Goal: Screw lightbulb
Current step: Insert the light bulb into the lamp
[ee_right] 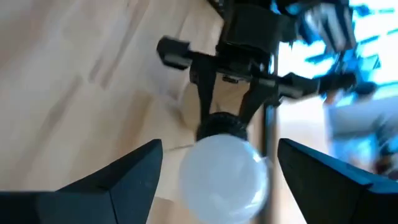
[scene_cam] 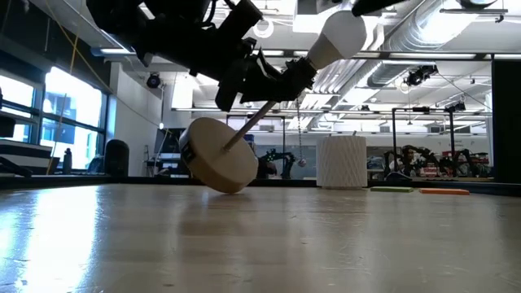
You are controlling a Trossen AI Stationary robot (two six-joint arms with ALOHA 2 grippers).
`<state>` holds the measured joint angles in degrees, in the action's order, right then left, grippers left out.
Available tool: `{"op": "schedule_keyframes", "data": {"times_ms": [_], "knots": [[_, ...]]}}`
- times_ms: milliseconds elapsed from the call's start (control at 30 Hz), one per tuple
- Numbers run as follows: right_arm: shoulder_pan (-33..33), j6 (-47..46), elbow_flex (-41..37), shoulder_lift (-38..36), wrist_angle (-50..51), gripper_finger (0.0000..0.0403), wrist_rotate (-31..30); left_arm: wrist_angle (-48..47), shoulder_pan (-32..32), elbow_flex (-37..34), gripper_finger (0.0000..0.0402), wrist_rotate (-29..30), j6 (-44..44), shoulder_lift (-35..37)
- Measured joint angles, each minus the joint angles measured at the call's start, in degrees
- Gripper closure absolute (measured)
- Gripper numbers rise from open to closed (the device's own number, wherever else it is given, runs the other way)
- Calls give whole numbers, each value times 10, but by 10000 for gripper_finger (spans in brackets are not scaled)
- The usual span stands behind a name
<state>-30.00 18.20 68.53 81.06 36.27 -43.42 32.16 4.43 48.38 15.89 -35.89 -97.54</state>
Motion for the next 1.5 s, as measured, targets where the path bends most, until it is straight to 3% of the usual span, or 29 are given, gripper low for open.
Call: {"op": "schedule_keyframes", "data": {"times_ms": [67, 200, 400, 667, 900, 1233, 1500], "knots": [[0, 70, 0, 0, -1, 86, -9, -1, 0, 0, 260, -1, 1, 0], [0, 124, 0, 0, 19, 86, -40, -1, 0, 0, 260, -3, 11, 0], [4, 193, 0, 0, 76, 86, -12, -1, 0, 0, 260, -7, 12, 0], [23, 239, 0, 0, 68, 86, -6, -1, 0, 0, 260, -15, 13, 0], [58, 140, 0, 0, 56, 92, 44, 0, 0, 0, 260, -14, 13, 0], [71, -87, 0, 0, 45, 144, 58, 3, 1, -1, 260, -6, 8, 0], [72, -338, 0, 0, 33, 148, 58, 15, 22, -1, 260, 74, -29, -1]]}}
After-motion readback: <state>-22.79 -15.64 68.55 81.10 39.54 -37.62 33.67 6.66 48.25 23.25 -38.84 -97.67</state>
